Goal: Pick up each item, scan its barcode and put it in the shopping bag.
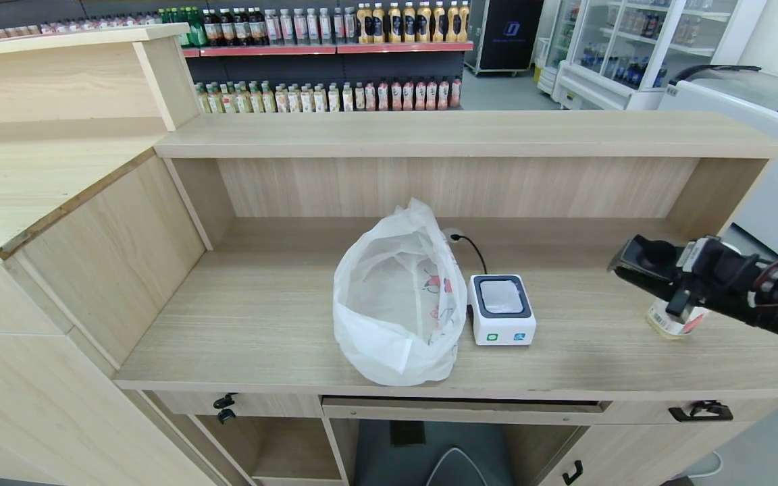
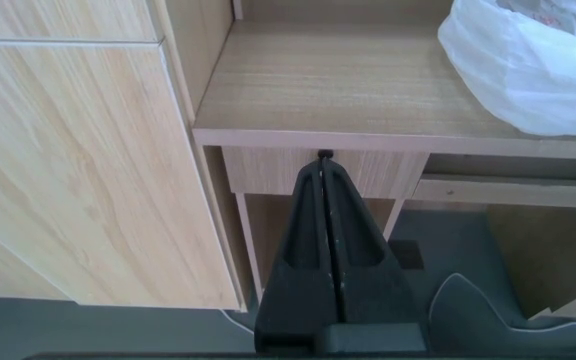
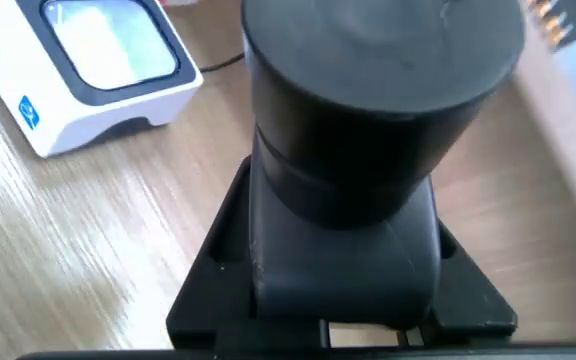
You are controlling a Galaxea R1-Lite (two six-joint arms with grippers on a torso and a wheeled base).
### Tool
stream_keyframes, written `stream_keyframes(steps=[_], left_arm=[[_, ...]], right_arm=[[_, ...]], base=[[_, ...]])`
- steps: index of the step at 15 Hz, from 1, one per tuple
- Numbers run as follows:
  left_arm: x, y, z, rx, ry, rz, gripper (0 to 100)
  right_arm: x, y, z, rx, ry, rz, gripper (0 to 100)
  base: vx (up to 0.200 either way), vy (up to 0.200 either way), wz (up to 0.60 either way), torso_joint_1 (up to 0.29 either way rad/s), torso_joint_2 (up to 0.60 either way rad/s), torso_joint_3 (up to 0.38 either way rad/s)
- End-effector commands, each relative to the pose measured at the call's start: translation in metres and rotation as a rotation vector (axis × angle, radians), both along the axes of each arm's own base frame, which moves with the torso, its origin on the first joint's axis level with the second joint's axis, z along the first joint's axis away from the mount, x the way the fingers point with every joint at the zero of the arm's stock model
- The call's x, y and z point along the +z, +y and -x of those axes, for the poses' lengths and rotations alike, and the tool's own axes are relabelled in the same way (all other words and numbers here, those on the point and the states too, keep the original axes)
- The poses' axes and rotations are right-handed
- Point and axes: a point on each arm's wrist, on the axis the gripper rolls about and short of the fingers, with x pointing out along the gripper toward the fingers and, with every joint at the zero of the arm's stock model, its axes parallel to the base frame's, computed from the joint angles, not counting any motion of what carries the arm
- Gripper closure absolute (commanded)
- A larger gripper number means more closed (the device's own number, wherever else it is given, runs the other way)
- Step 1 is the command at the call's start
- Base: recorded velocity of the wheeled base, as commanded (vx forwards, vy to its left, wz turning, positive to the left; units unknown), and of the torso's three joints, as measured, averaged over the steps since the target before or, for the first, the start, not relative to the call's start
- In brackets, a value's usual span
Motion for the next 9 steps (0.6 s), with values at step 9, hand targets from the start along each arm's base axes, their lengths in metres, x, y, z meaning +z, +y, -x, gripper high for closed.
stream_keyframes(steps=[9], left_arm=[[0.000, 0.000, 0.000, 0.000, 0.000, 0.000, 100]], right_arm=[[0.049, 0.033, 0.115, 0.292, -0.685, 0.626, 100]], base=[[0.000, 0.000, 0.00, 0.000, 0.00, 0.000]])
